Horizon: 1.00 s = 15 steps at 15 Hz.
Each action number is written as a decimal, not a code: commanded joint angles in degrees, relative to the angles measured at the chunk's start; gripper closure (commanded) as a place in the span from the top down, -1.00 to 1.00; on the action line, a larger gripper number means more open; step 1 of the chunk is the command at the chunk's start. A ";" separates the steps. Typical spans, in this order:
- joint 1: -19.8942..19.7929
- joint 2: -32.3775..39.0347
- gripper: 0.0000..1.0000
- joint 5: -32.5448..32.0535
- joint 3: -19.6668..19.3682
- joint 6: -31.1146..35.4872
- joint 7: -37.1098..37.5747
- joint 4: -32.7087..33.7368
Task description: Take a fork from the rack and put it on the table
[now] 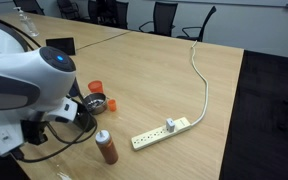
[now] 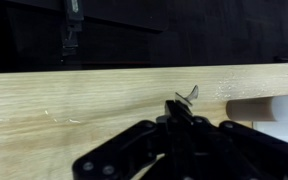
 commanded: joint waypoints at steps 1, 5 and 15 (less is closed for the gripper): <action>-0.99 6.70 -0.98 4.86 2.55 5.84 -2.83 3.10; -1.26 10.48 -0.98 7.09 4.26 13.19 -2.27 5.14; -1.46 9.69 -0.07 6.03 4.34 13.36 -1.22 5.17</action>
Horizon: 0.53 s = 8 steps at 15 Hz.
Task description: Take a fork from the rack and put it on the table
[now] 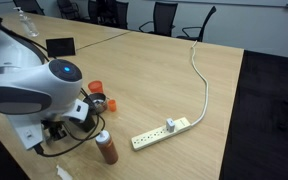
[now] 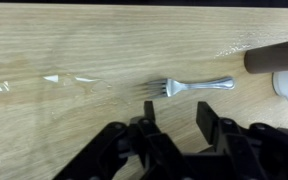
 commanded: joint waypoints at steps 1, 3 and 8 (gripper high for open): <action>-1.20 0.07 0.08 -0.61 1.13 0.17 0.41 0.01; -1.20 0.08 0.15 -0.62 1.14 0.17 0.41 0.01; -1.20 0.08 0.15 -0.62 1.15 0.17 0.41 0.01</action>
